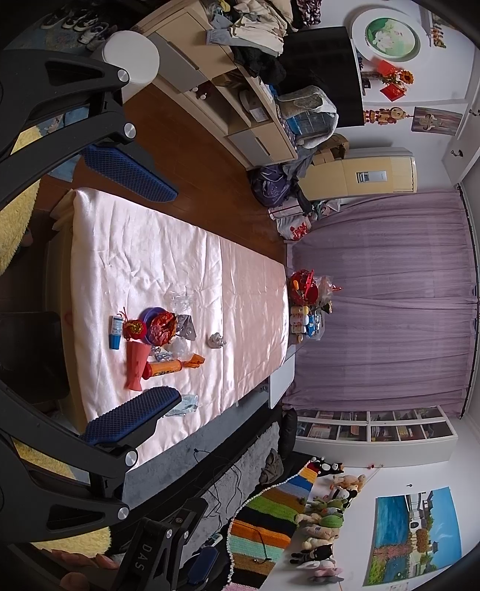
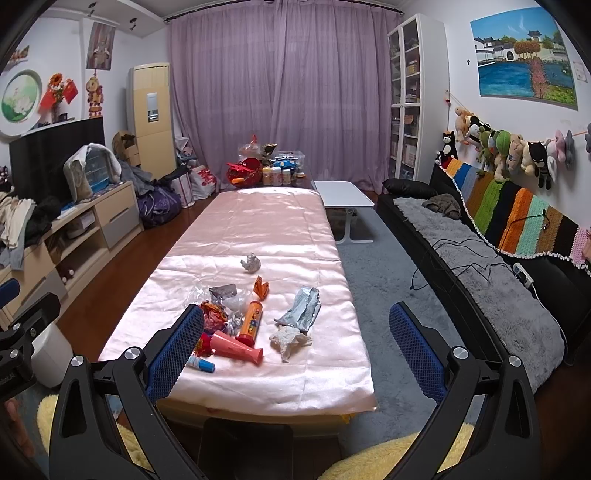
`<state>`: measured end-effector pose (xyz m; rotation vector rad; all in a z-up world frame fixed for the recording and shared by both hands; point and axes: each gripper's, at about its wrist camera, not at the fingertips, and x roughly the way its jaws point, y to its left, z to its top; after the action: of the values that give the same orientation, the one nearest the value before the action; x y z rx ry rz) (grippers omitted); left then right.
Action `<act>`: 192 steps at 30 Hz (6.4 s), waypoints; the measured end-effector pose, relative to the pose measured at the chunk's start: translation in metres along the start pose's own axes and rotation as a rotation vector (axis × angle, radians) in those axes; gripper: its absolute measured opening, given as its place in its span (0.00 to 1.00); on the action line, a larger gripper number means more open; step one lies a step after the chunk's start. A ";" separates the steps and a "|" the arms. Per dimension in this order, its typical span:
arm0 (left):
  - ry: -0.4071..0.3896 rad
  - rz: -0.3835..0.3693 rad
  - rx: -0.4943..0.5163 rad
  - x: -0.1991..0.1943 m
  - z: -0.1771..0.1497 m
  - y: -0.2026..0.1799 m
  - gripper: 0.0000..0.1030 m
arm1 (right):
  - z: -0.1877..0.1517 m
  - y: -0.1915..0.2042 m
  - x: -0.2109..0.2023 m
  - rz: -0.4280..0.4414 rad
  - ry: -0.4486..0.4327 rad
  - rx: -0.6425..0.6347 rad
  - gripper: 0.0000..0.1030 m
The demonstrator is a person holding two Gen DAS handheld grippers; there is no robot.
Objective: Collect trash
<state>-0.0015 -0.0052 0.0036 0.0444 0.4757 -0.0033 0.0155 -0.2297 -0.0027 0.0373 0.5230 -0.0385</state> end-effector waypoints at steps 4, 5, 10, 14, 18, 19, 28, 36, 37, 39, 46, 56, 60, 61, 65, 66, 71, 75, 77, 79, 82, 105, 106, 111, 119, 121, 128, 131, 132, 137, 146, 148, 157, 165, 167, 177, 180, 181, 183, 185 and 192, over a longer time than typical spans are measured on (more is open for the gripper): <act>0.000 0.000 0.000 0.000 0.000 0.000 0.92 | 0.003 0.002 -0.001 -0.002 -0.001 0.003 0.97; 0.000 0.000 0.001 0.000 0.000 0.000 0.92 | 0.003 0.002 -0.001 -0.003 -0.001 0.003 0.97; 0.000 0.001 0.000 0.000 0.000 0.000 0.92 | 0.004 0.001 -0.001 -0.001 -0.002 0.004 0.97; 0.005 0.002 -0.003 -0.003 0.008 0.002 0.92 | 0.006 -0.003 -0.003 -0.010 -0.008 0.011 0.97; 0.031 0.009 -0.010 0.000 0.009 0.010 0.92 | 0.005 -0.006 0.002 0.010 -0.013 0.026 0.97; 0.038 0.011 -0.010 0.002 0.008 0.011 0.92 | 0.004 -0.008 0.005 0.011 -0.013 0.029 0.97; 0.106 -0.004 -0.010 0.044 -0.012 0.018 0.92 | -0.016 -0.010 0.046 0.046 0.050 0.039 0.97; 0.193 0.018 0.018 0.089 -0.032 0.018 0.92 | -0.038 -0.014 0.097 0.030 0.171 0.019 0.97; 0.207 0.015 0.031 0.095 -0.036 0.017 0.92 | -0.041 -0.015 0.103 0.026 0.183 0.017 0.97; 0.243 0.007 0.051 0.109 -0.045 0.013 0.92 | -0.048 -0.016 0.115 0.039 0.217 0.018 0.97; 0.370 -0.051 0.083 0.155 -0.072 0.000 0.91 | -0.070 -0.021 0.159 0.105 0.361 0.073 0.97; 0.520 -0.163 0.049 0.208 -0.099 -0.008 0.79 | -0.080 -0.024 0.210 0.092 0.429 0.101 0.89; 0.553 -0.194 0.054 0.225 -0.102 -0.018 0.75 | -0.076 -0.019 0.227 0.114 0.433 0.084 0.76; 0.558 -0.203 0.062 0.228 -0.103 -0.021 0.75 | -0.075 -0.018 0.231 0.119 0.432 0.077 0.76; 0.581 -0.220 0.089 0.243 -0.107 -0.033 0.73 | -0.075 -0.010 0.246 0.134 0.442 0.060 0.76; 0.587 -0.218 0.093 0.246 -0.108 -0.035 0.70 | -0.076 -0.009 0.250 0.135 0.444 0.057 0.73; 0.609 -0.221 0.108 0.262 -0.111 -0.041 0.57 | -0.078 -0.006 0.265 0.145 0.464 0.042 0.60; 0.603 -0.201 0.132 0.268 -0.109 -0.044 0.53 | -0.081 -0.001 0.273 0.171 0.478 0.030 0.34; 0.604 -0.203 0.133 0.268 -0.109 -0.043 0.53 | -0.083 0.001 0.275 0.178 0.486 0.016 0.24; 0.604 -0.198 0.137 0.266 -0.110 -0.043 0.53 | -0.085 0.002 0.273 0.169 0.480 -0.002 0.19; 0.603 -0.195 0.133 0.261 -0.110 -0.040 0.53 | -0.083 -0.001 0.265 0.176 0.471 0.003 0.16; 0.541 -0.236 0.102 0.148 -0.124 -0.032 0.53 | -0.106 0.007 0.141 0.317 0.432 -0.026 0.15; 0.549 -0.240 0.099 0.145 -0.130 -0.032 0.53 | -0.112 0.008 0.139 0.327 0.446 -0.025 0.15; 0.625 -0.269 0.082 0.142 -0.164 -0.033 0.53 | -0.142 0.014 0.135 0.381 0.530 -0.002 0.15; 0.752 -0.323 0.068 0.157 -0.219 -0.039 0.53 | -0.192 0.021 0.152 0.386 0.676 0.017 0.15; 0.772 -0.326 0.074 0.160 -0.228 -0.041 0.53 | -0.202 0.026 0.155 0.392 0.705 0.006 0.15; 0.816 -0.340 0.064 0.168 -0.245 -0.043 0.53 | -0.225 0.038 0.162 0.397 0.759 -0.019 0.15; 0.823 -0.332 0.061 0.170 -0.246 -0.042 0.53 | -0.226 0.037 0.165 0.391 0.766 -0.011 0.17; 0.826 -0.329 0.062 0.171 -0.246 -0.042 0.53 | -0.226 0.036 0.167 0.389 0.768 -0.007 0.17; 0.837 -0.330 0.065 0.172 -0.247 -0.042 0.58 | -0.226 0.034 0.171 0.394 0.780 0.011 0.24; 0.804 -0.310 0.068 0.170 -0.237 -0.033 0.82 | -0.207 0.021 0.167 0.362 0.724 0.040 0.52; 0.790 -0.307 0.061 0.168 -0.230 -0.029 0.85 | -0.195 0.013 0.164 0.340 0.687 0.050 0.56; 0.674 -0.240 0.050 0.159 -0.183 -0.007 0.87 | -0.154 -0.010 0.151 0.307 0.545 0.056 0.67; 0.605 -0.184 0.035 0.168 -0.145 0.006 0.87 | -0.129 0.001 0.170 0.326 0.498 0.009 0.67; 0.600 -0.176 0.037 0.175 -0.139 0.008 0.87 | -0.121 0.008 0.175 0.341 0.477 -0.018 0.67; 0.581 -0.157 0.029 0.212 -0.113 0.020 0.86 | -0.098 0.032 0.221 0.381 0.454 -0.096 0.63; 0.588 -0.157 0.028 0.222 -0.109 0.020 0.86 | -0.097 0.041 0.232 0.390 0.453 -0.131 0.61; 0.590 -0.157 0.028 0.226 -0.109 0.020 0.86 | -0.095 0.044 0.236 0.389 0.447 -0.143 0.61; 0.596 -0.158 0.026 0.232 -0.107 0.020 0.86 | -0.093 0.048 0.240 0.382 0.430 -0.167 0.61; 0.600 -0.163 0.017 0.238 -0.105 0.021 0.86 | -0.092 0.052 0.245 0.388 0.426 -0.189 0.61; 0.611 -0.176 0.013 0.255 -0.099 0.017 0.86 | -0.094 0.059 0.263 0.445 0.460 -0.197 0.54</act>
<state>0.1799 0.0180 -0.2005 0.0157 1.0892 -0.1692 0.1992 -0.1735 -0.2144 -0.0321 0.9657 0.4665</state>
